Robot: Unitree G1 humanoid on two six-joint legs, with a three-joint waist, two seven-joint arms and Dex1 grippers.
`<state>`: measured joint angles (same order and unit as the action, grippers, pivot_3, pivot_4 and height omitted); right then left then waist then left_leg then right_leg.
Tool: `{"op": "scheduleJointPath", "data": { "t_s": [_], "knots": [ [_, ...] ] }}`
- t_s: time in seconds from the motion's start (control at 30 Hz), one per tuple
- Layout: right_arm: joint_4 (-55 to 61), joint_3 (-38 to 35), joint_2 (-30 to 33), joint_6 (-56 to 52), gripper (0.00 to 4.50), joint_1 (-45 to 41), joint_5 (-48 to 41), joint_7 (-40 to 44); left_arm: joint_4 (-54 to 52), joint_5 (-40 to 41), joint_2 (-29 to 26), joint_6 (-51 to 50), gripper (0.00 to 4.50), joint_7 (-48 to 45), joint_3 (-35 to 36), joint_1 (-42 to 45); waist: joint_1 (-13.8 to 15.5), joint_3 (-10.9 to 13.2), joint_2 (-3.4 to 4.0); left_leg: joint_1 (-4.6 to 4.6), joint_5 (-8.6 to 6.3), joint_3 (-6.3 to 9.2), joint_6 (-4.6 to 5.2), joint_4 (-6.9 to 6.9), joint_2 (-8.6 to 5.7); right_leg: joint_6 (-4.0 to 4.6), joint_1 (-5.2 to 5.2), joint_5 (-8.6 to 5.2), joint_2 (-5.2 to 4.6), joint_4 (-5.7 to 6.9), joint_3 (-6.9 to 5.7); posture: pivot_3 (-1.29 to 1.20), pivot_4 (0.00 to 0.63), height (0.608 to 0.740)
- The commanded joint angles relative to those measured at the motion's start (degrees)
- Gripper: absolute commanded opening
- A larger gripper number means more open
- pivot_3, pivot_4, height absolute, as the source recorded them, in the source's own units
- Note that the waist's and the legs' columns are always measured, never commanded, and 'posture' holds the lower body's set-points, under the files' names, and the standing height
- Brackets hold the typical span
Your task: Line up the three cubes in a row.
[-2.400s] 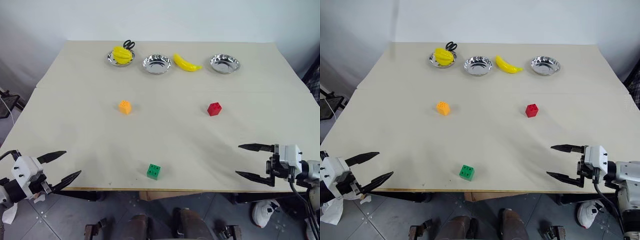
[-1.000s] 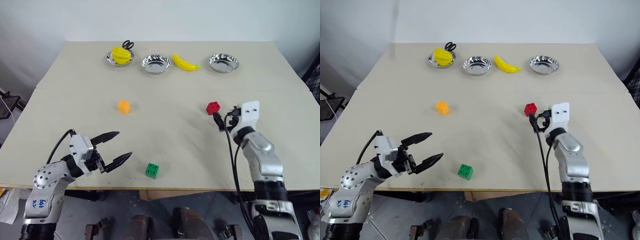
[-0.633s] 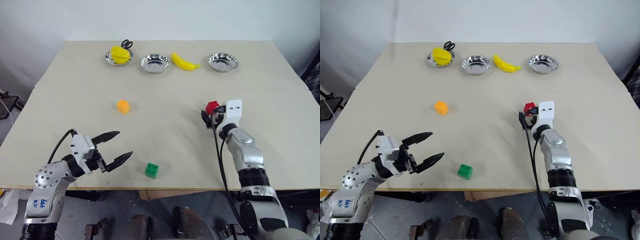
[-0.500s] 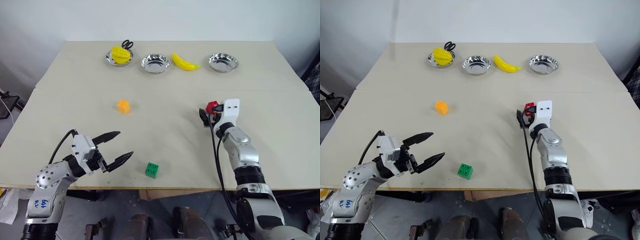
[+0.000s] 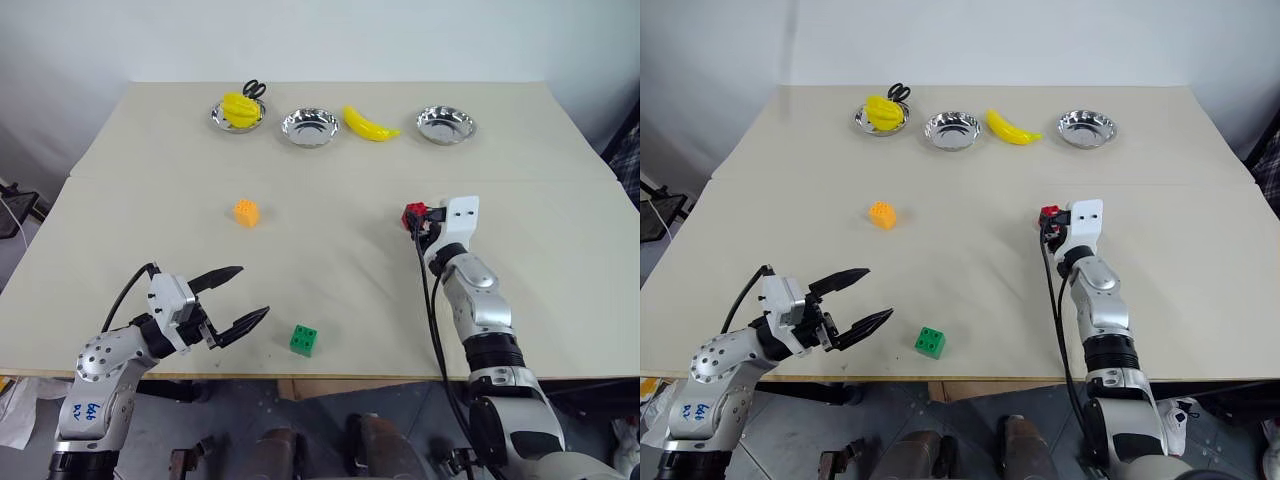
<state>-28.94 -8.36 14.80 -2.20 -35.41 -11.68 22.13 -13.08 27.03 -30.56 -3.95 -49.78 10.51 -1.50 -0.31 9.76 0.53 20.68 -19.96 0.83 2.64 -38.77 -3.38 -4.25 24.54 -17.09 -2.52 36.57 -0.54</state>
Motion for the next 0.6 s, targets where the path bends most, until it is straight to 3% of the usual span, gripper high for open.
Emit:
{"op": "scheduleJointPath", "data": {
  "t_s": [0.03, 0.17, 0.33, 0.47, 0.6],
  "knots": [
    [3.36, 1.25, 6.56, 2.93, 1.48, 0.21, -5.35, 20.20, -0.79, 0.27, -0.96, 1.28, 4.50, -1.60, 0.20, 0.34, 0.14, 0.00, 0.00, 0.01, -0.01, 0.01, 0.01, 0.00, 0.00, 0.00, -0.01, 0.00, 0.00, -0.01, -0.01, 0.00, 0.150, 0.740],
    [-0.71, 1.37, 14.33, 5.73, 1.48, -1.03, -11.22, 45.48, 0.97, 0.56, -2.16, 1.48, 4.50, -4.02, 0.27, 1.69, 0.14, 0.01, -0.01, 0.05, -0.05, 0.03, 0.08, -0.08, 0.01, 0.00, -0.03, 0.00, -0.01, -0.08, -0.03, 0.00, 0.150, 0.740],
    [-10.27, 4.35, 19.46, 8.51, 1.48, -6.64, -10.63, 66.40, 2.46, 0.83, -2.62, 1.34, 4.50, -6.08, -0.53, 3.99, -0.14, 0.02, -0.03, 0.03, -0.06, 0.01, 0.09, -0.18, 0.03, 0.00, -0.07, 0.00, -0.02, -0.26, -0.02, 0.00, 0.150, 0.740],
    [-15.22, 21.22, 27.23, 11.54, 1.48, -10.11, -12.56, 70.37, 1.58, 0.74, -2.62, 0.42, 4.50, -7.05, -1.73, 4.50, -0.08, 0.02, -0.02, 0.02, -0.05, 0.01, 0.08, -0.19, 0.04, 0.01, -0.05, 0.00, -0.06, -0.21, -0.02, 0.00, 0.150, 0.740],
    [-19.64, 27.51, 27.29, 19.15, 1.48, -11.44, -16.48, 70.37, 1.13, 0.76, -2.64, 0.17, 4.50, -6.90, -1.47, 4.33, 0.06, 0.03, -0.03, 0.04, -0.06, 0.04, 0.07, -0.19, 0.04, 0.01, -0.06, 0.00, -0.06, -0.36, -0.06, 0.00, 0.150, 0.740]
  ]
}}
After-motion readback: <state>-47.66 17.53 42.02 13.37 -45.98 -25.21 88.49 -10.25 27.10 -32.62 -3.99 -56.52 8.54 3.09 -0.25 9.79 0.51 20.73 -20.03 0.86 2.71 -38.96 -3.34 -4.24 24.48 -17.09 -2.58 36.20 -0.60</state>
